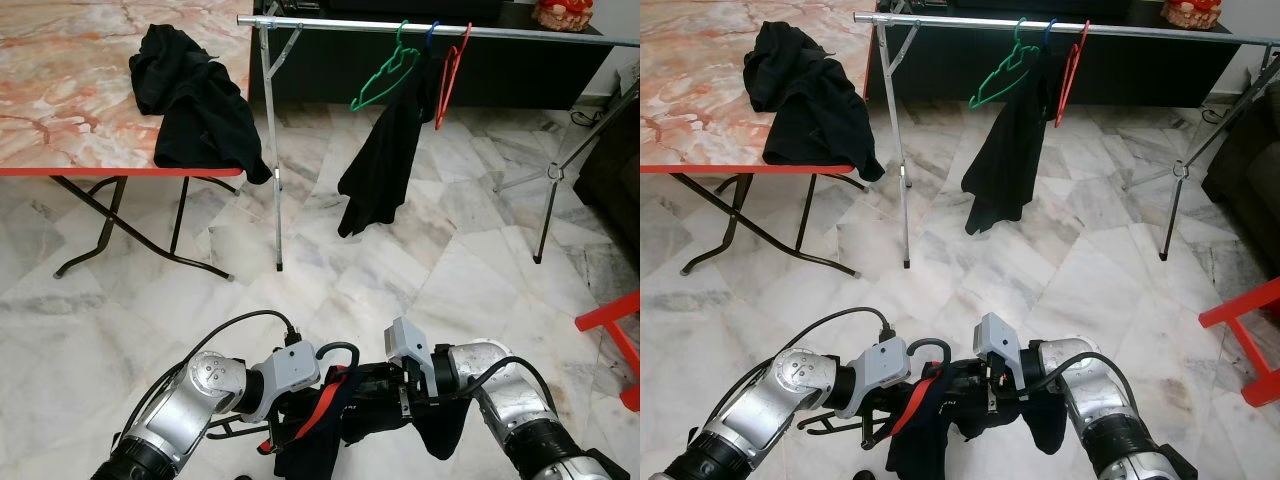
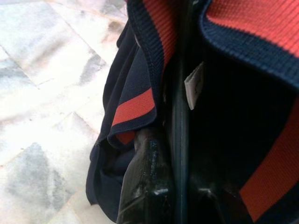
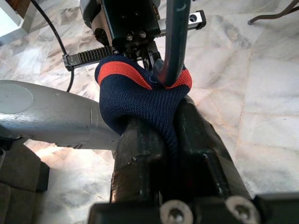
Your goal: Hang hanger
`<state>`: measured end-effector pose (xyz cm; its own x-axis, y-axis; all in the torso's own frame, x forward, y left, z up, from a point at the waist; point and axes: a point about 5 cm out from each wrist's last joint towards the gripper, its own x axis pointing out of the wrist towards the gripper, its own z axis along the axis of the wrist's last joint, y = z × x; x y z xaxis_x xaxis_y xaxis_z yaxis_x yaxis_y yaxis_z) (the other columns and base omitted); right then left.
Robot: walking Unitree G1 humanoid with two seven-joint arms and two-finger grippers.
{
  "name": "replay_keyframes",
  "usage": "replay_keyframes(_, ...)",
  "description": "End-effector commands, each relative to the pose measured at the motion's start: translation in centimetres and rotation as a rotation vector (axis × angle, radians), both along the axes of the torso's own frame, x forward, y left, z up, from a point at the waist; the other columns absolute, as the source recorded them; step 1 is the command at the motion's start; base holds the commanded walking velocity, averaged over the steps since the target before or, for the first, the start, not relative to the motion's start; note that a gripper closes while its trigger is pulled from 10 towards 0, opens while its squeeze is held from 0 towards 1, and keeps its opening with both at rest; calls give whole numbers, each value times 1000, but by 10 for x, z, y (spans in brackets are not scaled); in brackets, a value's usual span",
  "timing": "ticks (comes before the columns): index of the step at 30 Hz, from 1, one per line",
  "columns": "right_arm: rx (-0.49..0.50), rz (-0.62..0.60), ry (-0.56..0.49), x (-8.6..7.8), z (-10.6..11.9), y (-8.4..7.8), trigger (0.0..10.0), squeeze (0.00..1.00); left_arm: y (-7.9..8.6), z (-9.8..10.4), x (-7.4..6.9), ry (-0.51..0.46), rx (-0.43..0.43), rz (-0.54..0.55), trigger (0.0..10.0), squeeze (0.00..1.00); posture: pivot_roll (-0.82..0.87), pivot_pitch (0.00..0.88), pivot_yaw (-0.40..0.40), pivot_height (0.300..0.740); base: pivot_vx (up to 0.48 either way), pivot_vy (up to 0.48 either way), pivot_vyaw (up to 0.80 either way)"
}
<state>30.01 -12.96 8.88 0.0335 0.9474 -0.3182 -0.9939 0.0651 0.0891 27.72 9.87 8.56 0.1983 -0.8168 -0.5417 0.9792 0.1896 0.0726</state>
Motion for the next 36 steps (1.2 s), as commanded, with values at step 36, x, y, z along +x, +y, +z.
replay_keyframes(36,-58,-225,20,-27,-1,-76,0,0,93,-18,-30,102,127,176,0,0,17,215,-99,740,0,0,0)
